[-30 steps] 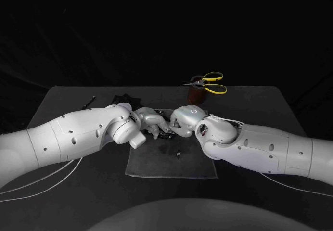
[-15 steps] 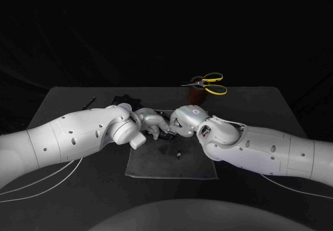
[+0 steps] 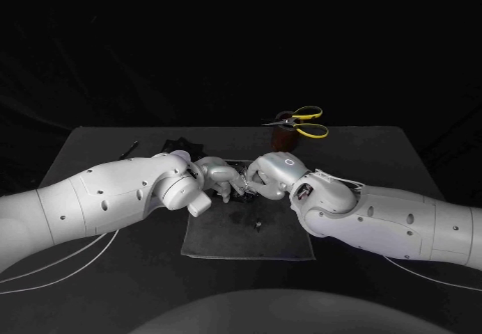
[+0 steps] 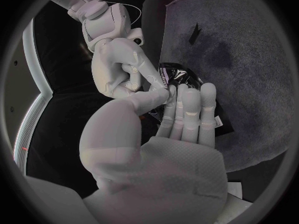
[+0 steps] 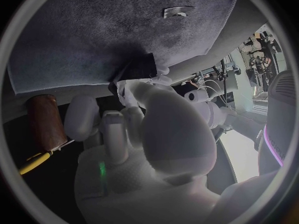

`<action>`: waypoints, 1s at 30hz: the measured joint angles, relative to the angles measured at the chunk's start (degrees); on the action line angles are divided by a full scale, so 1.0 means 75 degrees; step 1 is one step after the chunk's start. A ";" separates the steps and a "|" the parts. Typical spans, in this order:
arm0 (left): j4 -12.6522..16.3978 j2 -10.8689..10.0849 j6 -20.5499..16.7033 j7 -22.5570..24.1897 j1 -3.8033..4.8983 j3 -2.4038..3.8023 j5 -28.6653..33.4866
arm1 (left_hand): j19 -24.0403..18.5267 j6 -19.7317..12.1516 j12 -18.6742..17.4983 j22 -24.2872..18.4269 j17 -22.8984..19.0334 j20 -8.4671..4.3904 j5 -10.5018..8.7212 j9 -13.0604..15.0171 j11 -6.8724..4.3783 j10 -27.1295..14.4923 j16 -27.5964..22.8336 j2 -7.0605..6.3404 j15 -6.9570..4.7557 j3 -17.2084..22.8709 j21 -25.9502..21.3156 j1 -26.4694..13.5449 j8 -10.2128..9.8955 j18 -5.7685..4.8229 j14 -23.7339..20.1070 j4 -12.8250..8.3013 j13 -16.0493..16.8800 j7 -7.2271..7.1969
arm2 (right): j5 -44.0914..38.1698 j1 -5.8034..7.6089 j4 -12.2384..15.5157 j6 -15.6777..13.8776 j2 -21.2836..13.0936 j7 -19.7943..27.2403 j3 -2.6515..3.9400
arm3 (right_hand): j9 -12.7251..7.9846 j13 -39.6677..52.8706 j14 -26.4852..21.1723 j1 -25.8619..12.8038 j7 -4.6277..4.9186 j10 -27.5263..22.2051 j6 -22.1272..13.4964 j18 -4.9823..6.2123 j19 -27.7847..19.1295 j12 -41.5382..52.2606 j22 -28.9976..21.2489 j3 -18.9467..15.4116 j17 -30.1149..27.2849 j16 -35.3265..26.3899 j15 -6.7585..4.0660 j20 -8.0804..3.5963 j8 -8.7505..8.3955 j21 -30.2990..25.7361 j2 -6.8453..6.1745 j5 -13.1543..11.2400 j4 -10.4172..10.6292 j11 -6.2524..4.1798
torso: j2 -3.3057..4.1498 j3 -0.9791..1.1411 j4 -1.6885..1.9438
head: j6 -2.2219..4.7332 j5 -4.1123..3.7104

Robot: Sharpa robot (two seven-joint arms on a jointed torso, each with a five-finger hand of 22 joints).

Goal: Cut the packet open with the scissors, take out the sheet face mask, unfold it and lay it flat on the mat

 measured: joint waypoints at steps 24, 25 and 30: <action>0.0278 -0.0187 0.0013 -0.0079 0.0267 0.0064 -0.0187 | 0.0274 0.0012 0.1052 0.0121 0.1347 -0.0160 -0.0039 0.0000 -0.0238 -0.0115 0.0611 0.0001 -0.0152 0.0050 0.0077 0.0004 -0.0190 0.0032 0.0919 0.0000 0.0343 -0.0072 | 0.0412 0.0300 0.1384 -0.0545 -0.0997 0.0036 0.0283 | 0.0000 -0.0001 -0.0002 -0.0001 0.0011 -0.0002 0.0023 -0.0002 0.0025 0.0040 0.0051 0.0020 0.0002 0.0025 0.0002 -0.0026 0.0014 0.0061 -0.0002 0.0013 -0.0021 0.0001 | -0.0004 0.0000 0.0004 | 0.0174 0.0034; 0.0274 -0.0171 0.0015 -0.0084 0.0267 0.0064 -0.0190 | 0.0317 0.0012 0.1071 0.0137 0.1367 -0.0171 -0.0037 0.0000 -0.0238 -0.0115 0.0631 0.0001 -0.0152 0.0050 0.0104 0.0004 -0.0194 0.0031 0.0950 0.0000 0.0343 -0.0072 | 0.0427 0.0313 0.1403 -0.0570 -0.1001 0.0041 0.0293 | 0.0000 0.0000 -0.0002 -0.0001 0.0011 -0.0002 0.0023 -0.0002 0.0025 0.0040 0.0056 0.0020 0.0000 0.0024 0.0002 -0.0026 0.0014 0.0061 -0.0002 0.0013 -0.0021 0.0001 | -0.0003 0.0000 0.0004 | 0.0179 0.0031; 0.0255 -0.0082 0.0030 -0.0113 0.0267 0.0060 -0.0205 | 0.0340 0.0011 0.1092 0.0168 0.1394 -0.0171 -0.0004 0.0000 -0.0237 -0.0115 0.0640 0.0001 -0.0151 0.0050 0.0117 0.0005 -0.0213 0.0029 0.0971 0.0000 0.0343 -0.0073 | 0.0517 0.0373 0.1470 -0.0690 -0.0982 0.0074 0.0326 | 0.0000 0.0000 -0.0002 -0.0002 0.0006 -0.0002 0.0020 -0.0003 0.0053 0.0039 0.0062 0.0040 -0.0003 0.0022 0.0003 -0.0053 0.0015 0.0061 -0.0003 0.0014 -0.0042 0.0002 | 0.0001 0.0000 0.0004 | 0.0186 0.0026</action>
